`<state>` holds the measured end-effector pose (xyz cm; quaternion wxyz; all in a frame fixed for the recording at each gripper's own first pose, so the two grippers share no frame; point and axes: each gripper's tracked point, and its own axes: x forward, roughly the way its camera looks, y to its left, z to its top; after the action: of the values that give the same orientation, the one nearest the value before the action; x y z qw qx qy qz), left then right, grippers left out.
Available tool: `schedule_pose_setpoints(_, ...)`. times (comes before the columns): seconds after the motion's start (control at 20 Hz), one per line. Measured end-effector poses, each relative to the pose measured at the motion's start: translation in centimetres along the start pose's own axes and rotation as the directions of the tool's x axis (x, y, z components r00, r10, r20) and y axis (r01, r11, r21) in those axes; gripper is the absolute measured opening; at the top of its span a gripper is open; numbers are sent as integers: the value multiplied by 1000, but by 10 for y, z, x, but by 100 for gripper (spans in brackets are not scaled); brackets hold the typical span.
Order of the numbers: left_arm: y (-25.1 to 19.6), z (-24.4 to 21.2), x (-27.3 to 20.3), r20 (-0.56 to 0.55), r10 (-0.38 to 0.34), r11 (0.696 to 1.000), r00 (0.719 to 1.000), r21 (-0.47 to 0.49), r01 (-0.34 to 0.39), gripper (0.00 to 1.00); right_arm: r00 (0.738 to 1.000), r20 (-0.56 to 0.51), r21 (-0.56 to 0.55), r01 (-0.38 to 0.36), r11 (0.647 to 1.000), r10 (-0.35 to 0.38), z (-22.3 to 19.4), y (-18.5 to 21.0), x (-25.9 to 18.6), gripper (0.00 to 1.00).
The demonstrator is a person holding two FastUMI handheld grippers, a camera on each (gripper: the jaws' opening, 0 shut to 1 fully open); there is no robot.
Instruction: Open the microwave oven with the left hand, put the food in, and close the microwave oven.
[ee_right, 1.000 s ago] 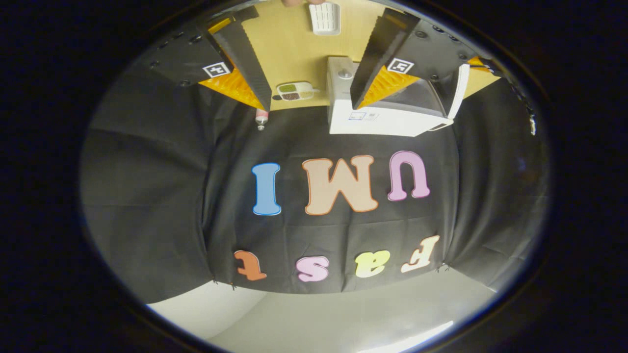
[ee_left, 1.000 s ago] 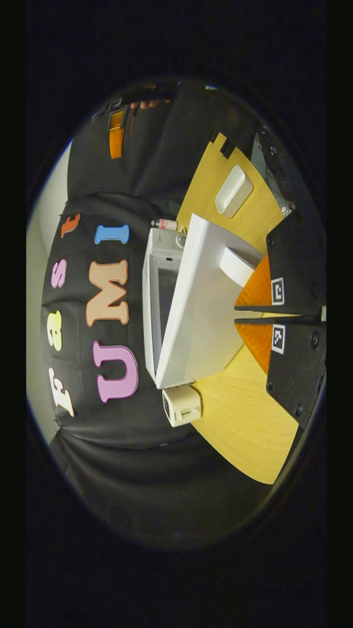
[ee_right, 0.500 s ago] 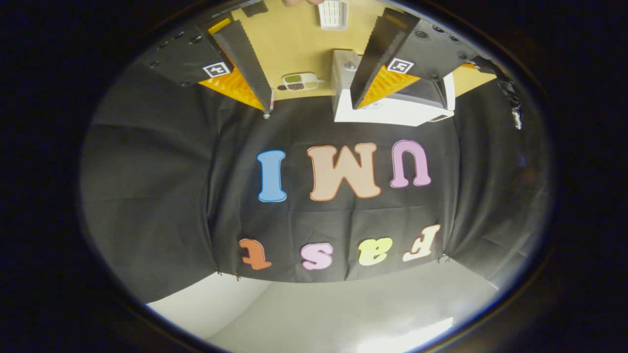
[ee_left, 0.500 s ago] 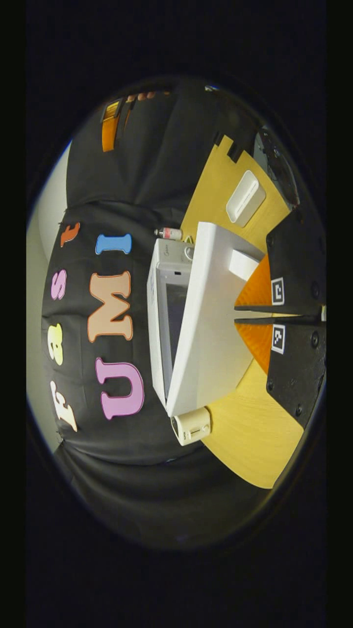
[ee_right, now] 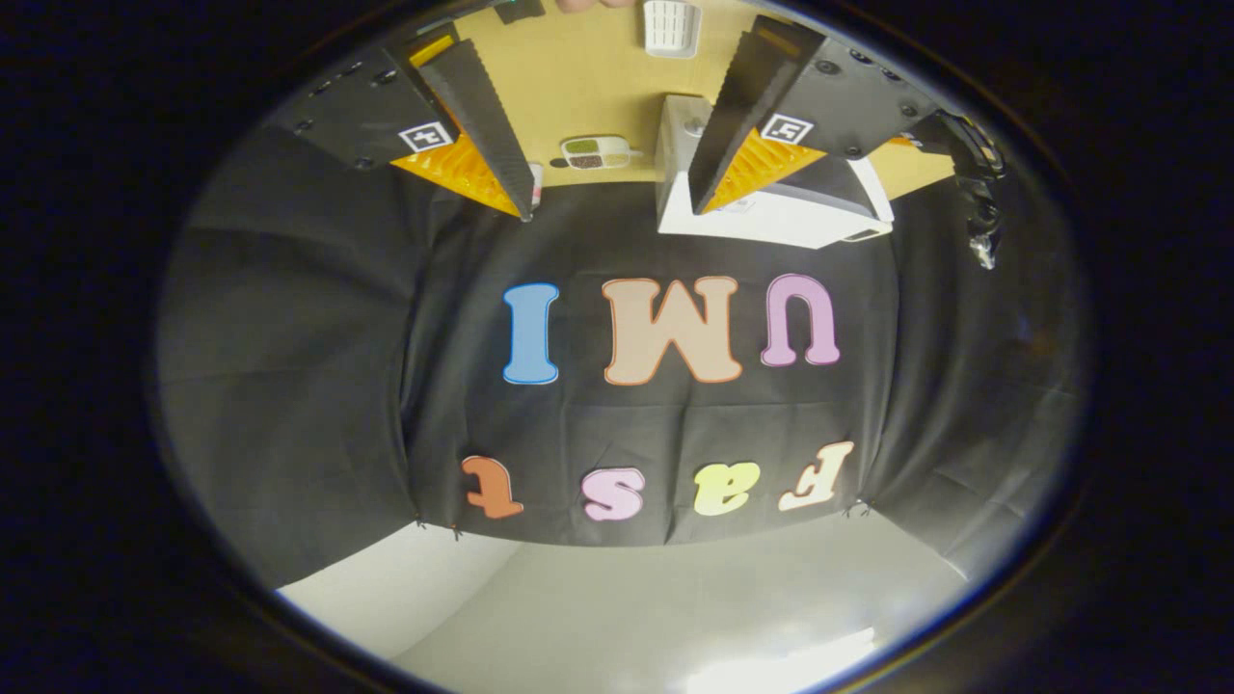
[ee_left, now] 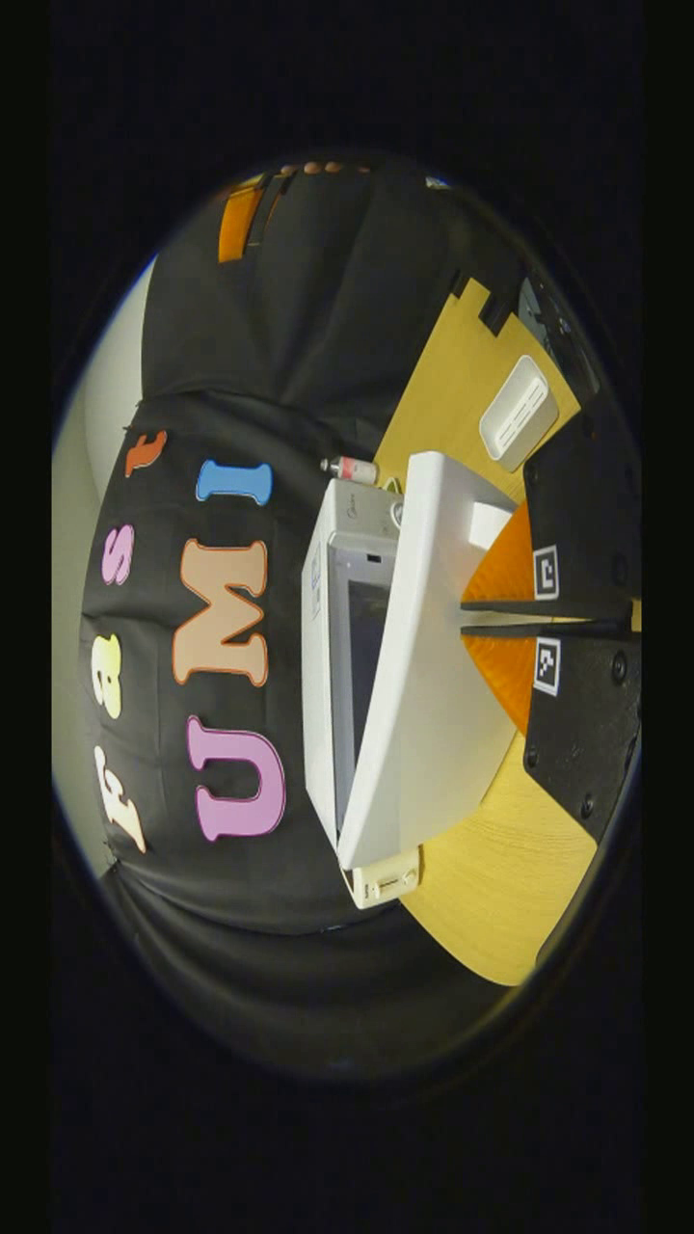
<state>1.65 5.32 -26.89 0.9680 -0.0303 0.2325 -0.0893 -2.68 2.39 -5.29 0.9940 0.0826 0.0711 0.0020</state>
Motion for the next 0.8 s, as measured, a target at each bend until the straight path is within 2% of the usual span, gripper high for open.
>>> schedule_pose_setpoints(0.1, 0, 4, 9, 2, 2, 1000, 1000, 16, -2, 2, 1000, -6, -6, -5, 1000, 4, -3, 0, 0, 99)
schedule_pose_setpoints(0.2, -3, 7, 19, 3, -5, 1000, 1000, 23, 5, 0, 1000, -7, -15, -3, 1000, 3, -4, -2, 1, 99)
schedule_pose_setpoints(0.25, -4, 10, 25, 2, -9, 1000, 1000, 25, 9, 0, 1000, -8, -23, 1, 1000, -1, -5, -4, 1, 92)
schedule_pose_setpoints(0.5, -12, 13, 48, 3, -30, 999, 1000, 34, 30, 0, 1000, -21, -56, 20, 998, -21, -12, -14, 4, 92)
schedule_pose_setpoints(0.75, -21, 16, 66, 4, -41, 996, 999, 83, 41, 0, 999, -30, -50, 22, 998, -24, -14, -23, 11, 96)
schedule_pose_setpoints(0.8, -21, 17, 70, 7, -41, 995, 999, 91, 40, 0, 999, -27, -49, 25, 998, -26, -13, -25, 12, 100)
